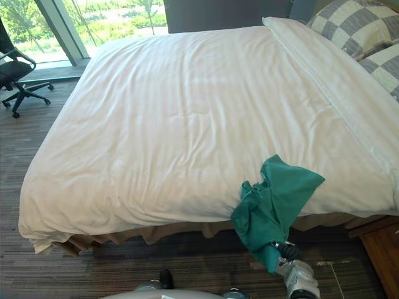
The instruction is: Tidy the bed and pick cloth on bed and put in laundry
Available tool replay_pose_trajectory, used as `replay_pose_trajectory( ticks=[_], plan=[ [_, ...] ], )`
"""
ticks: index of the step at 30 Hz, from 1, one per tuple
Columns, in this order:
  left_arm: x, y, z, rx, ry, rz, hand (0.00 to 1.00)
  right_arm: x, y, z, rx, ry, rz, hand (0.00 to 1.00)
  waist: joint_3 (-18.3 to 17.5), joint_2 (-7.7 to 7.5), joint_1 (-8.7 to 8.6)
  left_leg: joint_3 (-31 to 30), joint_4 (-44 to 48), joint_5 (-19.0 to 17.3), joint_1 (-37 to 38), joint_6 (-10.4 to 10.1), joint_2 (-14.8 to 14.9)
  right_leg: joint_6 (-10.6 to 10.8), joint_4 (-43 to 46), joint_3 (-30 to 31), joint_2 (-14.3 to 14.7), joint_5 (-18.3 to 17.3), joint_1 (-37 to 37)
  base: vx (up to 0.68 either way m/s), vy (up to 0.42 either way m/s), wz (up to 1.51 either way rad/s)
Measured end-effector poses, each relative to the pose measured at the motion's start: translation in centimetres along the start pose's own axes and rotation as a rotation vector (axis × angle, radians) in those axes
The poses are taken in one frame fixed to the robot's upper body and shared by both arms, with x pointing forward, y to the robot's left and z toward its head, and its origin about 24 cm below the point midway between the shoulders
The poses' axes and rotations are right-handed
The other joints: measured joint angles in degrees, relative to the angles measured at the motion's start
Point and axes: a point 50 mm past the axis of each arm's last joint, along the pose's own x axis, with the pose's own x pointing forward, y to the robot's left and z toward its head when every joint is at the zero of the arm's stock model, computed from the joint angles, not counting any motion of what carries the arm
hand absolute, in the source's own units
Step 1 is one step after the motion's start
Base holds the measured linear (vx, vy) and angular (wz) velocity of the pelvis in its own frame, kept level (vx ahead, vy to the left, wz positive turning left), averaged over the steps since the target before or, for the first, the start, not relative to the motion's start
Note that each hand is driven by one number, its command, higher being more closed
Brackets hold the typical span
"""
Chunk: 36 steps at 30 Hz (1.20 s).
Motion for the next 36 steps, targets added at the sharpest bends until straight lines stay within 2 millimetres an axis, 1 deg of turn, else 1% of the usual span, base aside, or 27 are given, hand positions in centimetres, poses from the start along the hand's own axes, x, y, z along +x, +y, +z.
replay_pose_trajectory(
  ticks=[2,3,5,6,8,9,11,12,13,14,15,16,17,18,19,20,21,22,23,24,25,27,29,33,34,35,36],
  plan=[
    [-0.8,-1.6,3.2,-0.006,-0.158,-0.05,1.0,-0.4,1.1,-2.0,0.001,0.048,0.076,1.0,-0.3,-0.78,-0.06,-1.08,0.0,-0.14,-0.13,-0.07,-0.56,0.27,-0.07,-1.16,-0.32,-0.55,0.62,0.08,-0.029,0.26],
    [-1.1,-2.2,4.0,0.007,-0.203,-0.068,1.0,-0.5,1.5,-2.5,-0.007,0.061,0.099,1.0,-0.38,-1.02,-0.12,-1.52,0.0,-0.15,-0.22,-0.08,-0.76,0.31,-0.01,-1.58,-0.45,-0.75,0.78,0.09,-0.026,0.29],
    [-2.9,-5.3,6.5,0.135,-0.37,-0.196,1.0,-0.7,3.0,-3.8,-0.082,0.103,0.198,1.0,-0.65,-1.86,-0.16,-2.24,0.02,-0.09,-0.23,-0.05,-1.5,0.46,0.48,-2.53,-1.06,-1.32,1.65,0.1,-0.021,0.27],
    [-3.4,-6.1,6.9,0.168,-0.405,-0.232,1.0,-0.7,3.4,-4.0,-0.105,0.114,0.224,1.0,-0.67,-2.08,-0.31,-2.48,0.02,-0.06,-0.25,-0.01,-1.65,0.45,0.53,-2.9,-1.16,-1.34,1.79,0.1,-0.02,0.26],
    [-6.1,-10.0,8.1,0.355,-0.559,-0.392,1.0,-0.8,4.8,-4.6,-0.196,0.136,0.307,1.0,-0.58,-2.83,-0.78,-3.53,0.02,0.13,-0.11,0.2,-2.36,0.56,1.05,-4.97,-1.72,-1.51,2.7,0.07,-0.022,0.31],
    [-6.9,-11.0,8.2,0.413,-0.597,-0.433,1.0,-0.8,5.0,-4.6,-0.209,0.138,0.322,1.0,-0.65,-2.99,-0.82,-4.01,0.02,0.16,-0.11,0.25,-2.68,0.85,1.38,-5.59,-2.01,-1.75,2.91,0.06,-0.022,0.46],
    [-9.8,-14.5,7.7,0.539,-0.676,-0.596,1.0,-0.7,5.7,-4.4,-0.247,0.129,0.361,1.0,-0.39,-3.43,-1.79,-6.75,-0.04,0.34,-0.26,0.66,-4.21,1.37,5.3,-8.99,-4.05,-3.42,3.6,0.06,-0.009,0.7],
    [-10.4,-15.2,7.4,0.542,-0.671,-0.631,1.0,-0.7,5.8,-4.3,-0.255,0.126,0.365,1.0,-0.28,-3.56,-1.91,-7.43,-0.04,0.24,-0.32,0.95,-4.67,1.44,6.86,-9.68,-4.77,-3.79,3.61,0.05,0.053,0.82],
    [-11.2,-16.3,6.3,0.519,-0.629,-0.698,1.0,-0.7,5.9,-4.2,-0.27,0.124,0.372,1.0,0.13,-3.16,-2.09,-8.17,-0.02,-1.38,-0.33,3.18,-4.84,1.57,12.46,-10.43,-6.17,-3.9,2.78,0.06,0.105,0.77],
    [-11.4,-16.7,5.3,0.485,-0.573,-0.741,1.0,-0.7,5.5,-4.2,-0.283,0.126,0.362,1.0,0.07,-2.99,-1.48,-9.42,0.0,-1.35,-0.01,3.1,-5.25,-0.52,22.74,-9.79,-9.4,-4.29,-0.41,0.07,0.128,0.83],
    [-11.1,-16.4,4.9,0.452,-0.531,-0.762,1.0,-0.7,5.5,-4.2,-0.285,0.126,0.357,1.0,0.18,-3.56,-1.2,-10.73,0.07,-1.48,0.21,3.29,-5.86,-4.35,30.85,-8.11,-12.04,-3.33,-3.39,0.1,0.117,0.74],
    [-10.8,-16.2,4.8,0.417,-0.5,-0.772,1.0,-0.7,5.7,-4.3,-0.276,0.125,0.358,1.0,0.3,-3.98,-1.05,-12.15,0.1,-1.56,0.29,3.64,-6.2,-7.97,36.14,-6.36,-13.29,-1.26,-5.6,0.12,0.07,0.88],
    [-10.4,-15.8,4.9,0.38,-0.474,-0.778,1.0,-0.7,6.1,-4.4,-0.262,0.123,0.366,1.0,0.71,-4.1,-0.94,-15.16,0.42,-1.34,0.91,4.27,-6.17,-11.85,43.44,-2.58,-14.2,2.29,-9.34,0.19,0.011,1.3],
    [-9.7,-15.0,4.7,0.352,-0.444,-0.781,1.0,-0.9,6.9,-4.9,-0.226,0.122,0.385,1.0,1.09,-4.73,-1.31,-18.81,0.42,-1.53,0.31,4.87,-5.71,-6.8,45.47,1.88,-11.98,-3.15,-12.14,0.19,-0.061,1.38],
    [-9.4,-14.7,4.7,0.338,-0.438,-0.782,1.0,-0.9,7.2,-5.0,-0.21,0.118,0.393,1.0,1.03,-5.01,-1.33,-20.93,0.42,-1.63,-0.12,5.02,-5.38,-5.37,44.31,3.79,-9.65,-5.21,-13.18,0.21,-0.096,1.61],
    [-9.0,-14.4,4.3,0.325,-0.431,-0.782,1.0,-1.1,7.4,-5.2,-0.182,0.111,0.4,1.0,1.14,-4.89,-1.3,-24.73,0.42,-1.68,-0.86,5.12,-4.66,-3.8,40.2,7.95,-4.98,-8.22,-14.82,0.17,-0.112,1.68],
    [-8.8,-14.4,3.6,0.297,-0.414,-0.792,1.0,-1.2,7.3,-5.3,-0.134,0.097,0.394,1.0,1.32,-4.58,-1.56,-28.64,0.42,-1.63,-1.25,5.05,-4.31,-2.42,34.1,11.96,-0.66,-9.64,-15.21,0.13,-0.108,1.72],
    [-8.7,-14.5,3.2,0.274,-0.402,-0.799,1.0,-1.3,7.3,-5.5,-0.107,0.088,0.39,1.0,1.32,-4.58,-1.69,-30.5,0.41,-1.61,-1.34,5.04,-4.41,-1.9,30.57,14.11,1.15,-9.94,-15.15,0.11,-0.171,1.9],
    [-8.9,-14.8,2.2,0.239,-0.393,-0.819,1.0,-1.6,7.0,-5.8,-0.047,0.072,0.382,1.0,1.2,-4.83,-1.74,-34.54,0.4,-1.6,-1.92,5.02,-5.35,-1.62,21.21,19.7,4.43,-9.92,-14.6,0.06,-0.232,1.71],
    [-9.2,-15.0,1.8,0.212,-0.41,-0.837,1.0,-1.9,6.9,-6.3,-0.014,0.075,0.381,1.0,0.75,-5.68,-1.88,-36.62,0.39,-1.54,-2.46,4.93,-6.86,-1.9,15.58,23.72,5.18,-9.25,-14.39,0.05,-0.254,1.7],
    [-9.4,-15.0,1.6,0.2,-0.424,-0.846,1.0,-2.3,6.7,-6.9,0.008,0.081,0.379,1.0,0.64,-6.32,-2.0,-37.41,0.29,-1.59,-2.79,4.85,-7.75,-4.21,14.77,25.06,5.1,-6.38,-14.11,0.03,-0.215,1.23],
    [-10.4,-15.6,0.5,0.124,-0.449,-0.898,1.0,-3.2,6.3,-7.3,0.097,0.023,0.372,1.0,-0.14,-4.6,-1.74,-32.12,0.42,0.01,-3.74,3.41,-7.15,-4.93,14.1,20.02,4.3,-6.94,-13.23,0.11,-0.135,0.97],
    [-11.2,-15.6,0.6,0.049,-0.486,-0.937,1.0,-3.6,6.3,-6.9,0.107,-0.013,0.391,1.0,0.72,-3.1,-2.25,-31.49,0.42,0.68,-4.07,3.11,-7.14,-4.92,13.04,17.72,4.17,-6.92,-12.09,0.09,-0.045,0.56],
    [-13.0,-14.8,0.2,-0.103,-0.536,-1.041,1.0,-4.8,6.4,-7.0,0.096,-0.022,0.402,1.0,0.83,-3.56,-1.26,-33.57,0.4,0.85,-4.23,2.88,-7.68,-4.09,10.54,14.22,3.96,-6.83,-9.27,0.02,-0.011,0.46],
    [-13.3,-14.2,-0.2,-0.133,-0.541,-1.067,1.0,-5.4,6.6,-6.8,0.061,-0.037,0.43,1.0,0.74,-3.46,-0.5,-34.12,0.09,-0.01,-4.79,2.91,-8.23,-3.78,10.38,12.77,3.47,-7.0,-8.76,-0.01,0.023,0.77],
    [-13.6,-13.7,-0.6,-0.173,-0.534,-1.085,1.0,-6.1,7.4,-6.5,0.018,-0.059,0.476,1.0,0.91,-2.98,-0.36,-30.3,0.11,-2.85,-5.56,4.74,-8.06,-3.36,9.68,9.88,2.6,-6.87,-7.38,0.0,0.033,1.04],
    [-13.7,-13.6,-0.7,-0.187,-0.532,-1.097,1.0,-6.4,8.0,-6.4,0.006,-0.069,0.505,1.0,0.64,-3.39,-0.4,-27.21,0.08,-4.97,-6.19,6.44,-8.03,-3.19,8.71,7.98,1.89,-6.74,-6.63,0.05,0.043,1.79]
  ],
)
